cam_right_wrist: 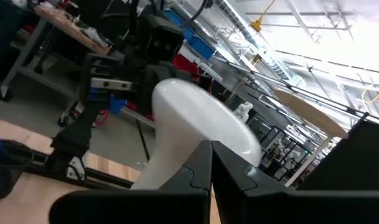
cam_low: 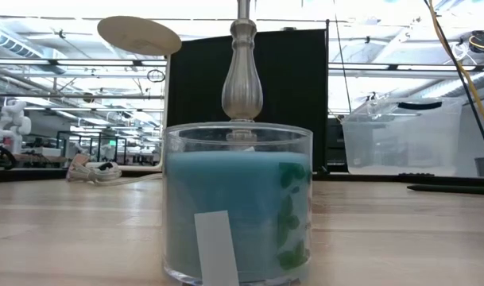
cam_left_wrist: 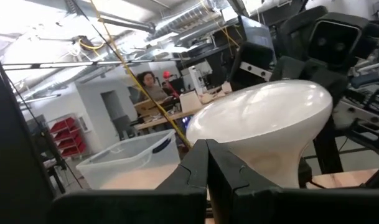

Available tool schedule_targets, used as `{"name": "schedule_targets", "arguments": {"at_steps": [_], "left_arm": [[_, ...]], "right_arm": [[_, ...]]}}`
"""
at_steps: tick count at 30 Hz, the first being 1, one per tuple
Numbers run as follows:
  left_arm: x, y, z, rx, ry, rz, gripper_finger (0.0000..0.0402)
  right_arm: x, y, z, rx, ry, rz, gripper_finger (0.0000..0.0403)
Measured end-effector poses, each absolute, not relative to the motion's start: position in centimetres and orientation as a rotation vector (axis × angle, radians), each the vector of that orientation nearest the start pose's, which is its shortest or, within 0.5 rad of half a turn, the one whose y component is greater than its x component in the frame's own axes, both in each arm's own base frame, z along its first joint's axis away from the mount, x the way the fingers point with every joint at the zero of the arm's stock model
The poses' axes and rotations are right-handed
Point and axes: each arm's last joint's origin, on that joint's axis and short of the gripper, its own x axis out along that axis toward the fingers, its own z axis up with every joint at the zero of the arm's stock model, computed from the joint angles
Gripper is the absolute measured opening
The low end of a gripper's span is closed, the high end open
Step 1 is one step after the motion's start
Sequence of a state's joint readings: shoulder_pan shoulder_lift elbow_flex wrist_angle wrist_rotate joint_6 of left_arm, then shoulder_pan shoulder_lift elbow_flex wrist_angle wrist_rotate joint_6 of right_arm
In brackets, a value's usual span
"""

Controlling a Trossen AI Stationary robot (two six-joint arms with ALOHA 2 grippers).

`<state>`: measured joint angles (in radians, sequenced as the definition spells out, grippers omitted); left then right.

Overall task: Screw lightbulb
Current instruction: Insert the lightbulb into the silver lamp socket

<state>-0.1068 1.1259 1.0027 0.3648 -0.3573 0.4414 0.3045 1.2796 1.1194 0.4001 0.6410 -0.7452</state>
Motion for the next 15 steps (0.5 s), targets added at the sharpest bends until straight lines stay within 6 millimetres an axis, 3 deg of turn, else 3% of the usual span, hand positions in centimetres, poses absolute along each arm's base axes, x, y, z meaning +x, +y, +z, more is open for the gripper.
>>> {"name": "schedule_targets", "arguments": {"at_steps": [7,15], "left_arm": [[24.9,-1.1,39.3,0.370,-0.170,0.315,0.0000],[23.3,-1.8,40.6,0.398,-0.223,0.313,0.0000]], "right_arm": [[27.6,7.5,39.3,-0.643,-0.040,-0.367,0.0000],[27.6,7.3,38.9,-0.634,0.020,-0.410,0.0000]]}}
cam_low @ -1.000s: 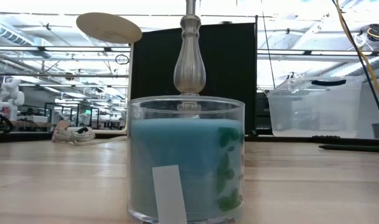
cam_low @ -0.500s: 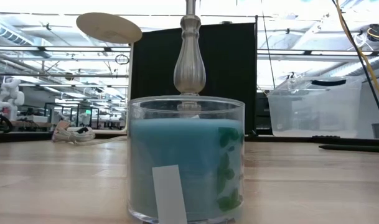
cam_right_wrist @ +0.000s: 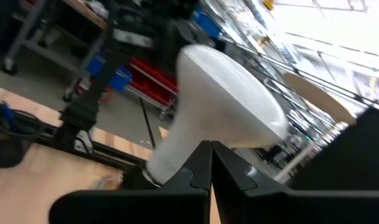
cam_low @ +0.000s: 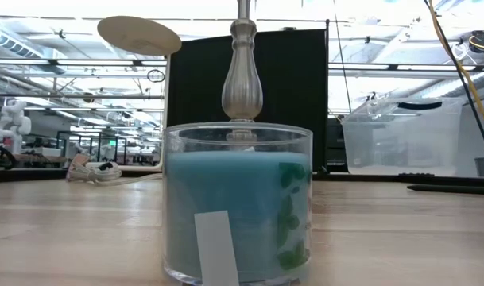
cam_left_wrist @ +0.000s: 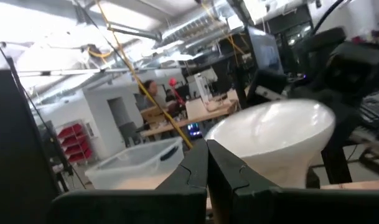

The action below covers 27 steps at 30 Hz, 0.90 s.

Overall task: Screw lightbulb
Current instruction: Insert the lightbulb into the silver lamp socket

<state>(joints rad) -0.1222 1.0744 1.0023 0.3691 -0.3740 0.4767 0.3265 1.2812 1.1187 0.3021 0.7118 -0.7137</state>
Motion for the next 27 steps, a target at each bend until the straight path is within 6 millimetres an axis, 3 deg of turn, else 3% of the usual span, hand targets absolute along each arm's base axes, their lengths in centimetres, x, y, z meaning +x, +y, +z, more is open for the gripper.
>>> {"name": "schedule_targets", "arguments": {"at_steps": [14,21,27], "left_arm": [[22.9,-4.5,40.6,0.445,-0.242,0.209,0.0000],[24.2,-4.6,39.7,0.453,-0.208,0.210,0.0000],[24.3,-4.5,39.8,0.443,-0.230,0.202,0.0000]], "right_arm": [[27.9,4.7,39.8,-0.599,-0.030,-0.547,0.0000],[28.0,4.3,40.2,-0.604,-0.077,-0.529,0.0000],[28.0,4.3,40.2,-0.603,-0.079,-0.527,0.0000]]}}
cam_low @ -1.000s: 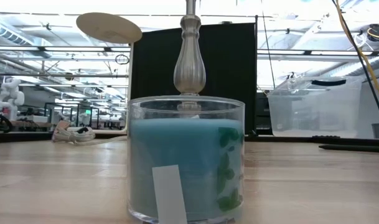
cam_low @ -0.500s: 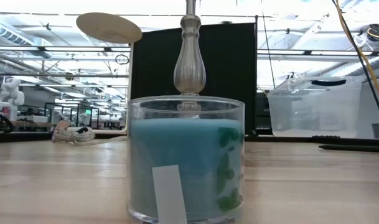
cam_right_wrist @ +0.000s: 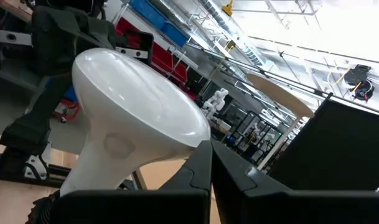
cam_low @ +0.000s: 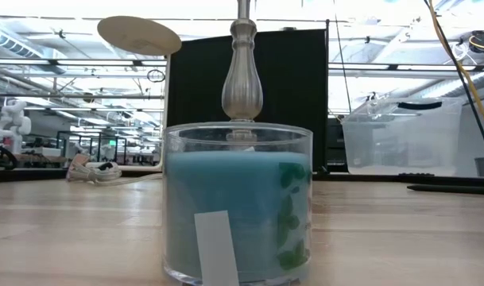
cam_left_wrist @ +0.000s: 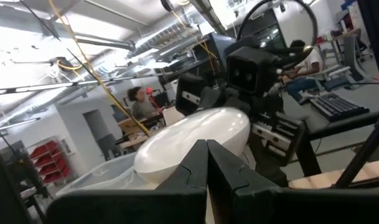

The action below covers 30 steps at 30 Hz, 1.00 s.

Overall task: Screw lightbulb
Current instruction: Insert the lightbulb into the silver lamp socket

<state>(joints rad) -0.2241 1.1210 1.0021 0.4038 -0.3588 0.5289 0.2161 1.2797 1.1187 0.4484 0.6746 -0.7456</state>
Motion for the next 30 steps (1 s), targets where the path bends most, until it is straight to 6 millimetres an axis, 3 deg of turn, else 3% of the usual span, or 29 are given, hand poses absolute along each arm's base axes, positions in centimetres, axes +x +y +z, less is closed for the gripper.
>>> {"name": "schedule_targets", "arguments": {"at_steps": [17,30], "left_arm": [[24.6,-2.8,39.6,0.395,-0.194,0.252,0.0000],[24.9,-1.2,39.1,0.375,-0.142,0.307,0.0000]], "right_arm": [[27.9,4.5,40.1,-0.597,-0.075,-0.500,0.0000],[27.7,6.6,39.7,-0.626,-0.073,-0.403,0.0000]]}}
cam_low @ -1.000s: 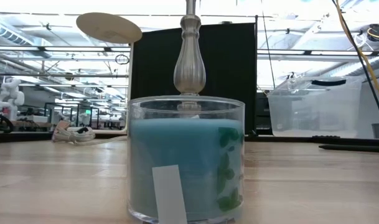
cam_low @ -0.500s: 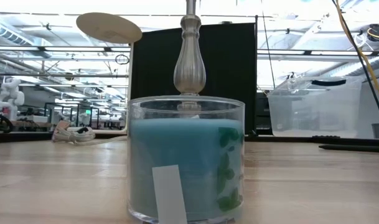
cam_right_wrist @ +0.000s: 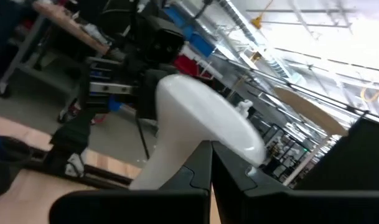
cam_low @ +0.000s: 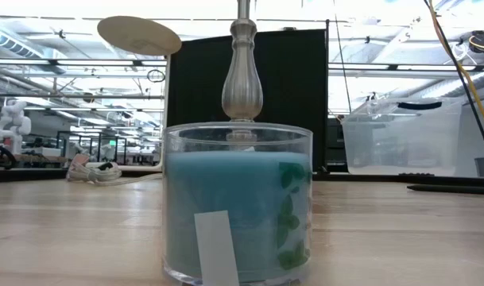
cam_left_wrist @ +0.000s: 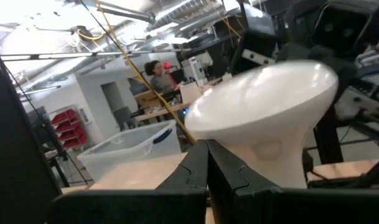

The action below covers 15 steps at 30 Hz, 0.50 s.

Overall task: Screw lightbulb
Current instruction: Insert the lightbulb into the silver lamp socket

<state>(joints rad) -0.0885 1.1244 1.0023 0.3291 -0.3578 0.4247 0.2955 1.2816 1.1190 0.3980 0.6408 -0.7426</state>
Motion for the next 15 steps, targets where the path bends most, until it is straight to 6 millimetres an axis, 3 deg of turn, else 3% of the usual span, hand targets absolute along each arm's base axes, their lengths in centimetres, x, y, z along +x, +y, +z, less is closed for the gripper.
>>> {"name": "schedule_targets", "arguments": {"at_steps": [7,15], "left_arm": [[24.9,-0.3,39.1,0.353,-0.145,0.336,0.0000],[23.5,-1.5,40.3,0.362,-0.214,0.300,0.0000]], "right_arm": [[27.6,7.3,39.3,-0.633,-0.039,-0.370,0.0000],[27.7,7.0,38.8,-0.615,0.014,-0.401,0.0000]]}}
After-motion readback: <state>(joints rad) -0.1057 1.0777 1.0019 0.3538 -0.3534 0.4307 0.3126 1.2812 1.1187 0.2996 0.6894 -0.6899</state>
